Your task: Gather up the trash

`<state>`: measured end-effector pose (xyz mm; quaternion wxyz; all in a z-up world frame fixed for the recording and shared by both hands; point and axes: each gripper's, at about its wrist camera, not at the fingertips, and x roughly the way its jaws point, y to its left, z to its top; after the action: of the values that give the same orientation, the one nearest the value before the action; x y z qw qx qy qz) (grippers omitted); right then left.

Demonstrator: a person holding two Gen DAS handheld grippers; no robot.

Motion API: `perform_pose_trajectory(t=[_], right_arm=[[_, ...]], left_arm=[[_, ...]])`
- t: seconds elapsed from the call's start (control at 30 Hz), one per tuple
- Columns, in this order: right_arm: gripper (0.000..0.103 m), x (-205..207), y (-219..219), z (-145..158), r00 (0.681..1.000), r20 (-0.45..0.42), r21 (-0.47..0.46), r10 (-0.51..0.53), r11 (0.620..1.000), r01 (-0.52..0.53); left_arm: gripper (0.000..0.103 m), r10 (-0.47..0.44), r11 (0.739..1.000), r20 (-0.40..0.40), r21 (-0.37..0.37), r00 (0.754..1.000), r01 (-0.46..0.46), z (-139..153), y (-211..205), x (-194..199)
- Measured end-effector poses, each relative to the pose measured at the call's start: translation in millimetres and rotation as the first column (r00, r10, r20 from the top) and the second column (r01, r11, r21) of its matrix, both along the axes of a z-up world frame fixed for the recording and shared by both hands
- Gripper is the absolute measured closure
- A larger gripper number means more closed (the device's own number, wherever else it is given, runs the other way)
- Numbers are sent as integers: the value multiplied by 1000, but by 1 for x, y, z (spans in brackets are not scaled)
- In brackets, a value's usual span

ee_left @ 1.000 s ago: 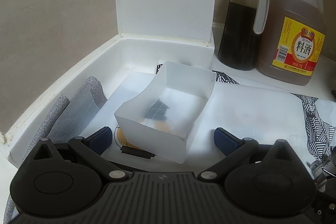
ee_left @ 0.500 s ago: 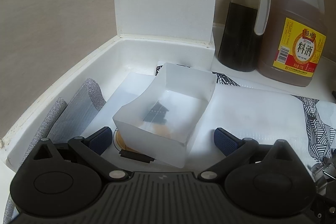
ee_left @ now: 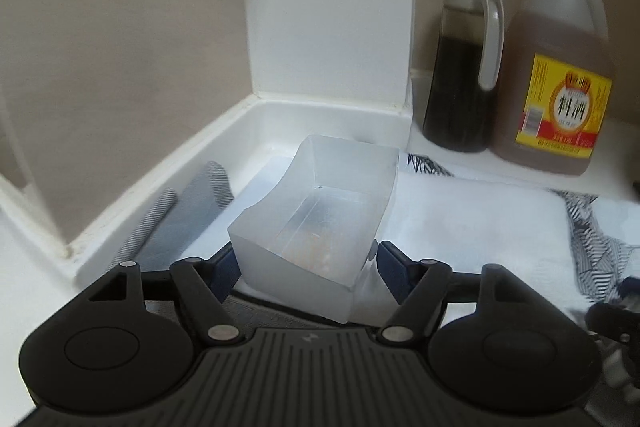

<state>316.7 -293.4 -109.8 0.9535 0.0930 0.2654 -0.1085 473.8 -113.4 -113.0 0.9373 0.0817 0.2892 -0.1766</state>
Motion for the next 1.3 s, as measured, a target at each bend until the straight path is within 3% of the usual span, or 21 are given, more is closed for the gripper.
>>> perform_pose_trajectory(t=[0.2,0.57,0.83,1.03,1.3], right_arm=[[41,-6,1,4,999,31,23,14,1000,-14],[41,-33,4,27,990,137,50,-20,999,14],[41,-129,43,72,966,232,14,112,993,-119],[41,-213,74,94,932,265,19,248,965,-262],[41,-304,118,74,898,176,28,404,910,-415]], left_arm=[[26,26,998,5,-49,1000,-26,22,24,-36],[26,49,997,95,-61,994,-43,76,68,-157],[26,104,994,101,-20,989,-103,93,113,-258],[26,149,988,91,13,985,-151,94,161,-354],[26,242,966,38,87,970,-245,68,209,-476]])
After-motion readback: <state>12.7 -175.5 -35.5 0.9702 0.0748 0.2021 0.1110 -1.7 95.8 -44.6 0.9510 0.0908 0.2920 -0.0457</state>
